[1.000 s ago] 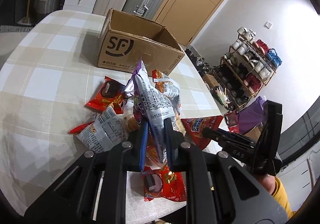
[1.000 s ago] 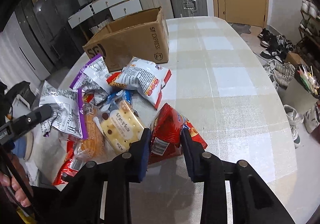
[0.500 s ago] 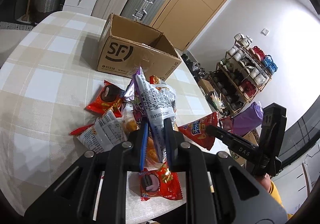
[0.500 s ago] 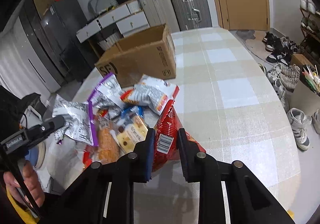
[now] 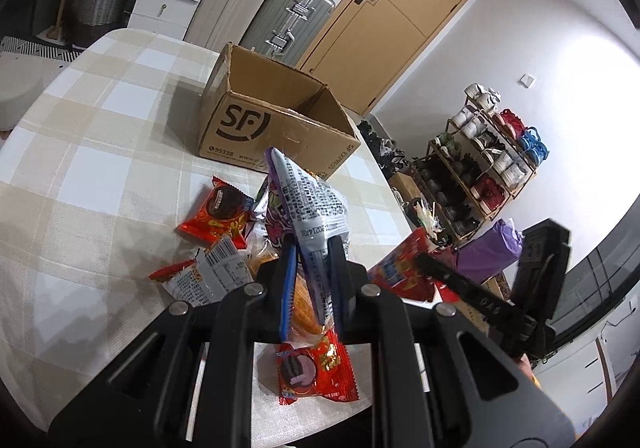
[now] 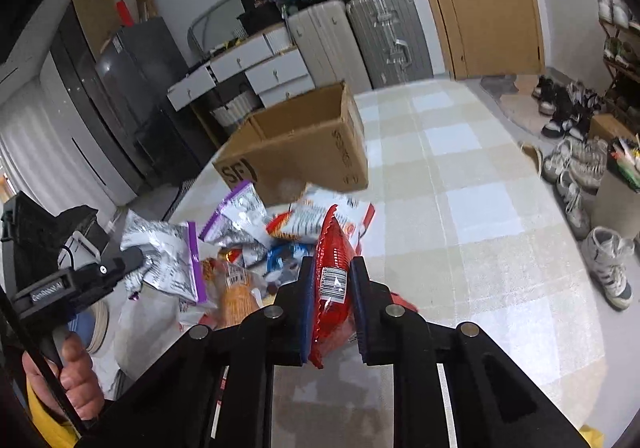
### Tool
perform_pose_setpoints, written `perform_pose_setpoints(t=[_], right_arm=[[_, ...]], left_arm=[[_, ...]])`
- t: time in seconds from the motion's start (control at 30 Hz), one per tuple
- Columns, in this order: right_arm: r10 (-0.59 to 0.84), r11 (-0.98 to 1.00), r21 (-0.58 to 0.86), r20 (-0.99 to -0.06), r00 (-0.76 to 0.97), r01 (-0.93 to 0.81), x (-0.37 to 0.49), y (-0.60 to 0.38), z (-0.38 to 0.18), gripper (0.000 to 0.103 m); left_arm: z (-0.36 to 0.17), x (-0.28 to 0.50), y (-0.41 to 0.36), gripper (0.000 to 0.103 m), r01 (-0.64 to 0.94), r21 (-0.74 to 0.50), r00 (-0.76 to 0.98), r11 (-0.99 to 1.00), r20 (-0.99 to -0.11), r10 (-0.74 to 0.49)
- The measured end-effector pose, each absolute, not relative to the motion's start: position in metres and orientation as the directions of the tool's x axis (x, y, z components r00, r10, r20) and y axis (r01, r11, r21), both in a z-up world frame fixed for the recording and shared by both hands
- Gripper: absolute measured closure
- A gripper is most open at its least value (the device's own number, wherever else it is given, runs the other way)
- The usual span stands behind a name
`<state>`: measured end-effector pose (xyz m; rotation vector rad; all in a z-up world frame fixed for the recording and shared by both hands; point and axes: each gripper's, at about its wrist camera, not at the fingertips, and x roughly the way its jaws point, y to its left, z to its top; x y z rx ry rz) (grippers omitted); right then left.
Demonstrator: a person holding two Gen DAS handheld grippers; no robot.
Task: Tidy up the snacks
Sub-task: 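Carry both held bags over the cardboard box with both tools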
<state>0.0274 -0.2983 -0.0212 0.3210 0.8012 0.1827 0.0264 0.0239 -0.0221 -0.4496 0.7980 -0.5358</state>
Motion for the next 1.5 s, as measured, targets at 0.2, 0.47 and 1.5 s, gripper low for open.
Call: perform_pose_setpoints(t=[0.2, 0.47, 1.5], right_arm=[[0.28, 0.939, 0.342, -0.721, 0.634, -0.026, 0.037, -0.298, -0.036, 0.099], [0.289, 0.941, 0.336, -0.726, 0.624, -0.045, 0.034, -0.298, -0.041, 0.098], [0.4, 0.896, 0.406, -0.557, 0.728, -0.181, 0.087, -0.28, 0.116, 0.102]], left_arm=[[-0.025, 0.029, 0.022, 0.091, 0.269, -0.559, 0.574, 0.784, -0.561, -0.597], [-0.026, 0.029, 0.017, 0.091, 0.273, -0.553, 0.568, 0.787, -0.568, -0.596], [0.076, 0.073, 0.034, 0.091, 0.312, -0.576, 0.621, 0.756, -0.478, -0.621]])
